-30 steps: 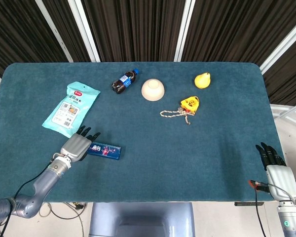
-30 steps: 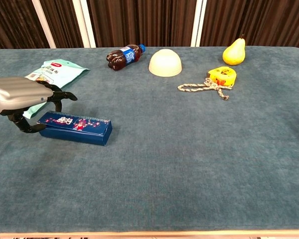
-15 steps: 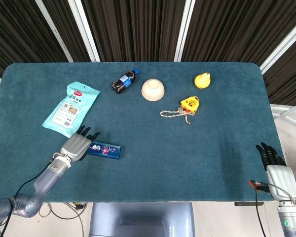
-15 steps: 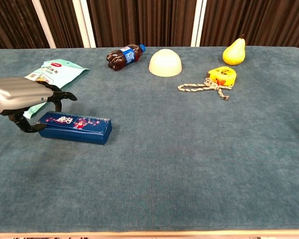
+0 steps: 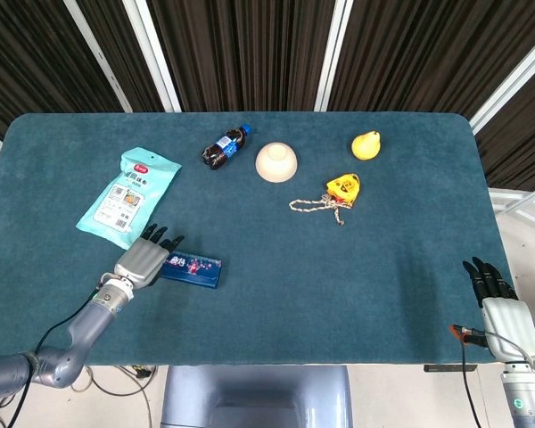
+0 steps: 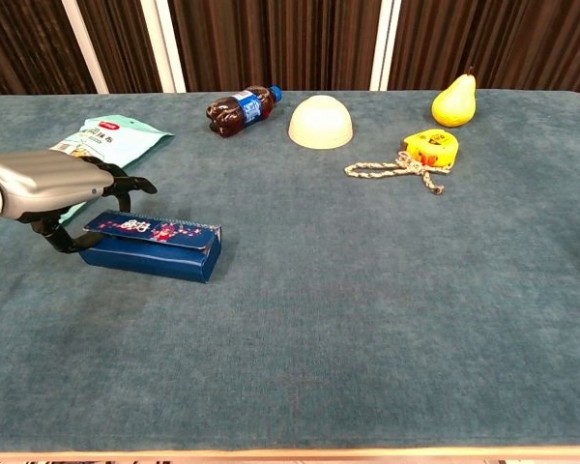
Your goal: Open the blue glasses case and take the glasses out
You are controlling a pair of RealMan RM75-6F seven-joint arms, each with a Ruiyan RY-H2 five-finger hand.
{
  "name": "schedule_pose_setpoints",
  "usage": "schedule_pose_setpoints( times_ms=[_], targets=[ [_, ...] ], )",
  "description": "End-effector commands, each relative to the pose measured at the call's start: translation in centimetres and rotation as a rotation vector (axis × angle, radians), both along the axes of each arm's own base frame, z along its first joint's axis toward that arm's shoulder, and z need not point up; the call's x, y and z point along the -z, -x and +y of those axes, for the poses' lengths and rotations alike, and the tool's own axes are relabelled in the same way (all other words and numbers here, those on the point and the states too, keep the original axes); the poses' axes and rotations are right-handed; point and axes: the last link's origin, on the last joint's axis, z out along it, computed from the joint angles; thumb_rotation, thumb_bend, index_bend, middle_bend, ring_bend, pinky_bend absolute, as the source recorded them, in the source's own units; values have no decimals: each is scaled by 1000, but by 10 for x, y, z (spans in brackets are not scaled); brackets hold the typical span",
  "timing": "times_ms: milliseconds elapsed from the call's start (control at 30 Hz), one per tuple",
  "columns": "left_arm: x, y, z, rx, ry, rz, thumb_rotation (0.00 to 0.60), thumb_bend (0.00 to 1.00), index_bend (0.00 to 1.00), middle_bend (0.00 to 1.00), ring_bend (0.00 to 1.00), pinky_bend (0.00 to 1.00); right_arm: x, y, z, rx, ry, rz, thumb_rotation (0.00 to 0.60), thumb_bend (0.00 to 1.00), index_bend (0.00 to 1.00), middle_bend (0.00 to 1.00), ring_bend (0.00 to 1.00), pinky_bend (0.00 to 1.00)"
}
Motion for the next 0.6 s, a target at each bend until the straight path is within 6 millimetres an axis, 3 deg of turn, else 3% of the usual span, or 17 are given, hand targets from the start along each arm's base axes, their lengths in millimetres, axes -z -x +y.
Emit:
schedule_pose_setpoints(
  times_ms=[33,600],
  targets=[
    [2,-1,4,-3,-9,1,600,483,19,237,0,17,0,0,0,0,-1,0,600,160,0,0,0,208],
    [15,-28,42,5,-128,-33,600,484,13,215,0,16,0,1,-1,10,1,-5,600,160,0,0,0,208]
  ],
)
